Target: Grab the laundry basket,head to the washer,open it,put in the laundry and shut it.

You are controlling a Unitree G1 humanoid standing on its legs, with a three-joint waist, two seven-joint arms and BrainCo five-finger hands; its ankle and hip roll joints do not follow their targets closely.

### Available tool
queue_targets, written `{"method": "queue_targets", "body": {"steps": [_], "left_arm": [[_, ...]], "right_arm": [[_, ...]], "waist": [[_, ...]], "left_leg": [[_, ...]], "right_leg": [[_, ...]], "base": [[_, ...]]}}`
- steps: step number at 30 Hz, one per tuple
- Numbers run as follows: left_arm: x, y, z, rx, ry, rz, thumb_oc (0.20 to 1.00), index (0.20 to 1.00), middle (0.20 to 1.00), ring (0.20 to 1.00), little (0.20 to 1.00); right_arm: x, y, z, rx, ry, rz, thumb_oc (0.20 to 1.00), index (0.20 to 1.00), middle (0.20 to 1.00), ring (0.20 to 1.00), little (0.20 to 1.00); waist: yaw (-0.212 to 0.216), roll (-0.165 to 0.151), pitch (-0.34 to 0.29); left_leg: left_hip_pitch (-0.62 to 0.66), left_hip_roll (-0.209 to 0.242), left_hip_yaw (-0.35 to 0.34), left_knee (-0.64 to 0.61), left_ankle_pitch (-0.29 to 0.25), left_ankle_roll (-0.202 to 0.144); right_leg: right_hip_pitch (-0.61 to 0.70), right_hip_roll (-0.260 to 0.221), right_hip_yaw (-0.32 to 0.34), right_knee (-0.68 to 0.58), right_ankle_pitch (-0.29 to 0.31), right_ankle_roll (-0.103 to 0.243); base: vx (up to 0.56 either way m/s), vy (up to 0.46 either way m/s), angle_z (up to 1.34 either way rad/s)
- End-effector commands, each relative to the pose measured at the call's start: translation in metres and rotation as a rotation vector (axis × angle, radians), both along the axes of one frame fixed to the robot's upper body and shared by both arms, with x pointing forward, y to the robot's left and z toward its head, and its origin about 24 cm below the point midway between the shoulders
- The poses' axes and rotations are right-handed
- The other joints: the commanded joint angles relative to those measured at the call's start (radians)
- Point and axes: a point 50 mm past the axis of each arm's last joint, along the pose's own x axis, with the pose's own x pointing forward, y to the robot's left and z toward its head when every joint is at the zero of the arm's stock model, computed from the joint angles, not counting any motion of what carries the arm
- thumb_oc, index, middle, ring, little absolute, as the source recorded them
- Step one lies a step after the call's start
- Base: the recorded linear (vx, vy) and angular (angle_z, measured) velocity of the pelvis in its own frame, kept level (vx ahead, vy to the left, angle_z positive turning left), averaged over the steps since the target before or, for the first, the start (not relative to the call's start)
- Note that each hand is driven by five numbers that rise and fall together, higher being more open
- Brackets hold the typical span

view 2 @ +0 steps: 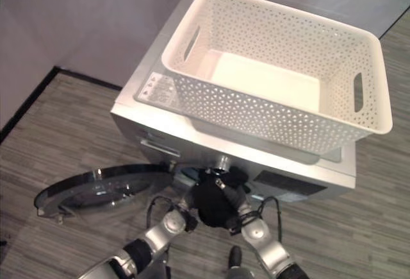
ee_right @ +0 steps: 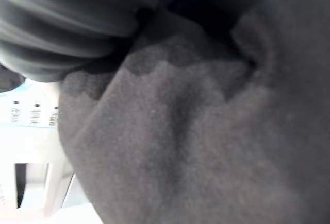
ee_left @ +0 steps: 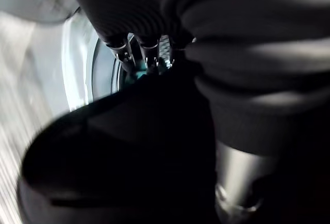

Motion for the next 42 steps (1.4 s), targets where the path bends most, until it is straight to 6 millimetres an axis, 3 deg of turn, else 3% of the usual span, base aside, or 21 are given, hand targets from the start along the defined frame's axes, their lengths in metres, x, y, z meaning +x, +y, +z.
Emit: {"method": "queue_targets", "body": {"steps": [1,9,10,11,13,24,26,27,28,36,41,42], "left_arm": [[0.01,-0.048,0.022,-0.193,0.039,-0.064,1.0,1.0,1.0,1.0,1.0],[0.005,-0.059,0.035,-0.204,-0.014,-0.271,1.0,1.0,1.0,1.0,1.0],[0.004,-0.06,0.035,-0.204,-0.015,-0.287,0.89,0.89,0.89,0.89,0.89],[0.003,-0.061,0.035,-0.21,-0.015,-0.29,0.504,0.504,0.504,0.504,0.504],[0.004,-0.061,0.037,-0.209,-0.03,-0.292,0.2,0.2,0.2,0.2,0.2],[0.013,-0.051,0.045,-0.172,-0.137,-0.248,0.2,0.2,0.2,0.2,0.2],[0.014,-0.05,0.045,-0.173,-0.139,-0.238,0.2,0.2,0.2,0.2,0.2],[0.014,-0.048,0.044,-0.173,-0.135,-0.226,0.2,0.2,0.2,0.2,0.2],[0.014,-0.046,0.043,-0.173,-0.133,-0.219,0.2,0.2,0.2,0.2,0.2],[0.013,-0.029,0.028,-0.178,-0.073,-0.121,0.2,0.2,0.2,0.2,0.2],[0.012,-0.002,0.013,-0.192,-0.019,0.019,0.2,0.2,0.2,0.2,0.2],[0.012,-0.002,0.013,-0.192,-0.019,0.019,0.2,0.2,0.2,0.2,0.2]], "right_arm": [[0.04,-0.001,0.056,0.088,-0.233,-0.059,0.2,0.2,0.2,0.2,0.2],[0.046,-0.011,0.065,0.105,-0.265,-0.087,0.2,0.2,0.2,0.2,0.2],[0.046,-0.012,0.064,0.104,-0.263,-0.09,0.2,0.2,0.2,0.2,0.2],[0.047,-0.012,0.064,0.11,-0.265,-0.092,0.2,0.2,0.2,0.2,0.2],[0.047,-0.01,0.066,0.122,-0.273,-0.091,0.2,0.2,0.2,0.2,0.2],[0.045,-0.015,0.057,0.11,-0.251,-0.118,0.2,0.2,0.2,0.2,0.2],[0.044,-0.014,0.055,0.114,-0.243,-0.119,0.235,0.235,0.235,0.235,0.235],[0.043,-0.015,0.051,0.112,-0.228,-0.122,0.586,0.586,0.586,0.586,0.586],[0.043,-0.015,0.05,0.11,-0.222,-0.122,1.0,1.0,1.0,1.0,1.0],[0.029,-0.033,0.022,-0.007,-0.121,-0.128,1.0,1.0,1.0,1.0,1.0],[-0.002,-0.067,-0.017,-0.235,0.018,-0.146,1.0,1.0,1.0,1.0,1.0],[-0.002,-0.067,-0.017,-0.235,0.018,-0.145,1.0,1.0,1.0,1.0,1.0]], "waist": [[-0.003,0.009,-0.024],[-0.013,0.022,-0.02],[-0.013,0.023,-0.019],[-0.013,0.024,-0.016],[-0.012,0.023,-0.011],[-0.005,0.016,0.003],[-0.005,0.016,0.004],[-0.005,0.015,0.005],[-0.005,0.014,0.005],[-0.008,0.006,0.008],[-0.015,-0.002,0.014],[-0.015,-0.002,0.013]], "left_leg": [[0.082,0.004,0.03,0.006,-0.116,0.032],[0.076,-0.008,0.039,0.006,-0.122,0.04],[0.074,-0.009,0.041,0.006,-0.122,0.04],[0.072,-0.009,0.042,0.006,-0.121,0.041],[0.067,-0.011,0.045,0.006,-0.12,0.042],[0.051,-0.011,0.052,0.006,-0.118,0.045],[0.051,-0.011,0.053,0.006,-0.118,0.044],[0.05,-0.01,0.054,0.006,-0.117,0.044],[0.048,-0.009,0.054,0.006,-0.116,0.043],[0.044,-0.006,0.055,0.006,-0.116,0.041],[0.038,-0.003,0.058,0.006,-0.114,0.038],[0.038,-0.003,0.058,0.006,-0.114,0.038]], "right_leg": [[-0.089,0.003,0.037,0.03,0.062,-0.026],[-0.1,-0.007,0.045,0.032,0.068,-0.017],[-0.102,-0.008,0.044,0.032,0.068,-0.016],[-0.105,-0.009,0.043,0.032,0.069,-0.016],[-0.108,-0.011,0.042,0.032,0.071,-0.014],[-0.122,-0.013,0.046,0.031,0.076,-0.012],[-0.124,-0.013,0.047,0.032,0.076,-0.013],[-0.126,-0.012,0.047,0.032,0.076,-0.013],[-0.128,-0.012,0.048,0.033,0.076,-0.013],[-0.135,-0.008,0.048,0.033,0.075,-0.015],[-0.143,-0.003,0.047,0.032,0.077,-0.013],[-0.143,-0.003,0.048,0.033,0.077,-0.013]], "base": [[0.0,0.0,0.0],[0.01,0.024,0.01],[-0.01,0.039,0.04],[0.0,0.0,0.0],[0.0,0.0,0.0],[0.0,0.0,0.0],[0.0,0.0,0.0],[0.0,0.0,0.0],[0.0,0.0,0.0],[0.0,0.0,0.0],[0.0,0.0,0.0],[0.0,0.0,0.0]]}}
